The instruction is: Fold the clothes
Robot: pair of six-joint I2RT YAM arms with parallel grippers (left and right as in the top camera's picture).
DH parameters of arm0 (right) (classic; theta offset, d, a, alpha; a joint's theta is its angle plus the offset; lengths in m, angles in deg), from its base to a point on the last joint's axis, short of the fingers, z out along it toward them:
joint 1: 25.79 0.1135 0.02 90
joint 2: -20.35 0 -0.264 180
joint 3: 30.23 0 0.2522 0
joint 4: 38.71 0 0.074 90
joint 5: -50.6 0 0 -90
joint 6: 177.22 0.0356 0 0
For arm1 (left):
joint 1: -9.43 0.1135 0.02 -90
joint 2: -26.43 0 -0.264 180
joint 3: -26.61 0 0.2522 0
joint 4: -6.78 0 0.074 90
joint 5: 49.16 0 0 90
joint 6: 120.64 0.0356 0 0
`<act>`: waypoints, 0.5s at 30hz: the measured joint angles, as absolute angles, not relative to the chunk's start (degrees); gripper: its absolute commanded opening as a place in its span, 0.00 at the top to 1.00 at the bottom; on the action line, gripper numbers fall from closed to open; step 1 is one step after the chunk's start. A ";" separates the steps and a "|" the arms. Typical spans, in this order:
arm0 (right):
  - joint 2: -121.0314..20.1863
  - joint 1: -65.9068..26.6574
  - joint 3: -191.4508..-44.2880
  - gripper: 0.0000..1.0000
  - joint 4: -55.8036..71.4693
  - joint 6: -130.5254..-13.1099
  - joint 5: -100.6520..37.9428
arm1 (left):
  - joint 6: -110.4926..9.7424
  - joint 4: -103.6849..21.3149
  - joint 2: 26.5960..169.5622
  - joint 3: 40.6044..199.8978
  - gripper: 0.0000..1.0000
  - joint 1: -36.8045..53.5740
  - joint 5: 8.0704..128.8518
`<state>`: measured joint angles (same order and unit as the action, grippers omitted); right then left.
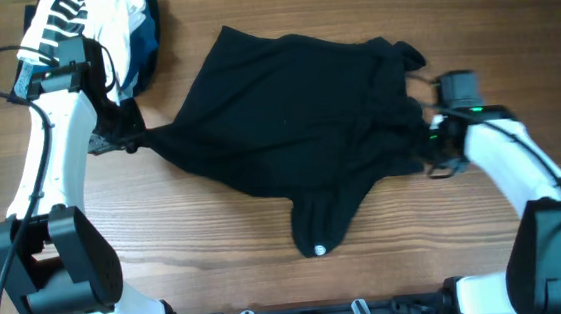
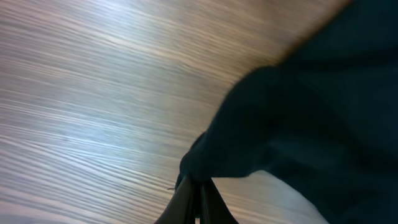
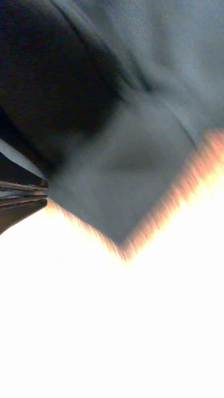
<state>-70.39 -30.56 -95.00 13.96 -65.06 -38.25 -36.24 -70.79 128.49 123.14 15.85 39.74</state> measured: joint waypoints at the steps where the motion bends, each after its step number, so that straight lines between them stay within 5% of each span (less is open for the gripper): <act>1: -70.39 -35.57 -95.63 0.96 13.22 -67.16 -36.68 | -36.59 -71.51 128.49 123.14 0.96 15.85 41.93; 4: -70.39 -46.52 -99.21 0.96 11.12 -72.63 -29.70 | -37.60 -72.17 128.49 123.11 0.96 15.35 46.82; 8: -70.39 -49.71 -103.45 0.95 10.71 -76.47 -24.90 | -39.04 -71.18 128.49 121.23 0.96 11.32 50.43; 15: -70.39 -42.13 -104.20 0.61 10.01 -79.80 -15.04 | -46.54 -66.51 128.54 114.79 0.96 4.61 48.99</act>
<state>-70.39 -42.13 -104.20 10.01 -79.80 -15.04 -46.54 -66.51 128.54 114.79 4.61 48.99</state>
